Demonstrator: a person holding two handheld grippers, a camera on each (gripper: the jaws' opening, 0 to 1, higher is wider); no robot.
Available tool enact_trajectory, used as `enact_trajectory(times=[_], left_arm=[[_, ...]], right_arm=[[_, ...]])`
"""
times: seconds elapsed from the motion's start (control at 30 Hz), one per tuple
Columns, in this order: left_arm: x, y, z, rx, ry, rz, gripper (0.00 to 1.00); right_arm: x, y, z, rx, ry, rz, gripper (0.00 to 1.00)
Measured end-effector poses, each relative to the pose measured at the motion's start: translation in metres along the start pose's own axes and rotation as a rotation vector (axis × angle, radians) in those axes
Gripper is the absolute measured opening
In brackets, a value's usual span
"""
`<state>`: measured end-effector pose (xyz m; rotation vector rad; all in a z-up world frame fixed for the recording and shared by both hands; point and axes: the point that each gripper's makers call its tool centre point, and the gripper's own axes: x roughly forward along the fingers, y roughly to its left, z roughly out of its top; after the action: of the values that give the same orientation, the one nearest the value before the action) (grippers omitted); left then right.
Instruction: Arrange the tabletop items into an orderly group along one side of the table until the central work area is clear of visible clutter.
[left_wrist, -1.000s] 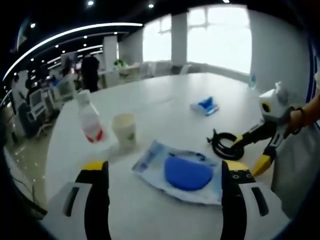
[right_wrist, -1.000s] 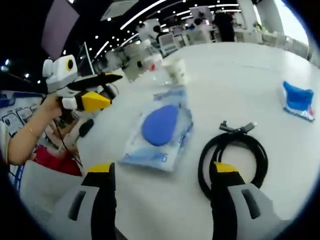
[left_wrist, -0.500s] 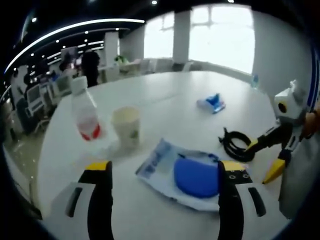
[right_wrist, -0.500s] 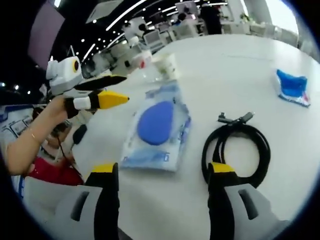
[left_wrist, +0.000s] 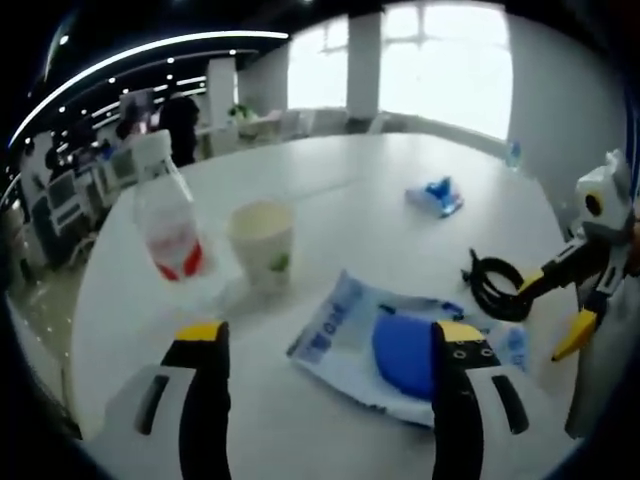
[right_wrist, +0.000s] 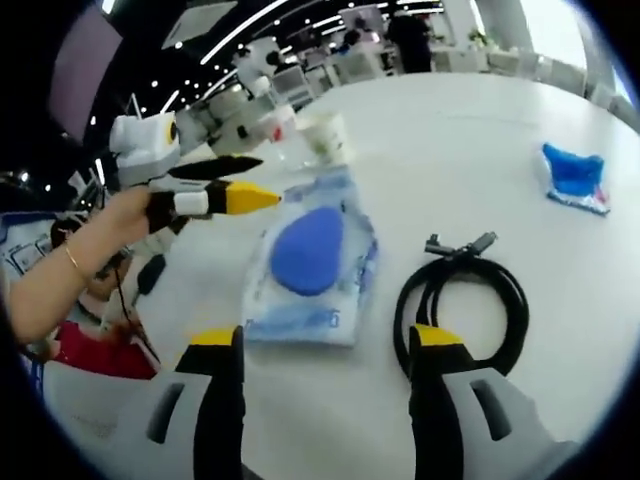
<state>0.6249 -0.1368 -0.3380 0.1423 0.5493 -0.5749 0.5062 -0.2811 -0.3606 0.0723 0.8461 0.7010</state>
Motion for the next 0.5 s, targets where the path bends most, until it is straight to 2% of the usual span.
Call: enact_trajectory(times=[0.17, 0.5], left_arm=[[0.003, 0.002, -0.003, 0.007, 0.013, -0.003, 0.78], [0.012, 0.008, -0.009, 0.014, 0.047, 0.002, 0.72]], right_arm=[[-0.003, 0.013, 0.005, 0.024, -0.017, 0.02, 0.66], [0.001, 0.028, -0.007, 0.126, 0.031, 0.022, 0.59]])
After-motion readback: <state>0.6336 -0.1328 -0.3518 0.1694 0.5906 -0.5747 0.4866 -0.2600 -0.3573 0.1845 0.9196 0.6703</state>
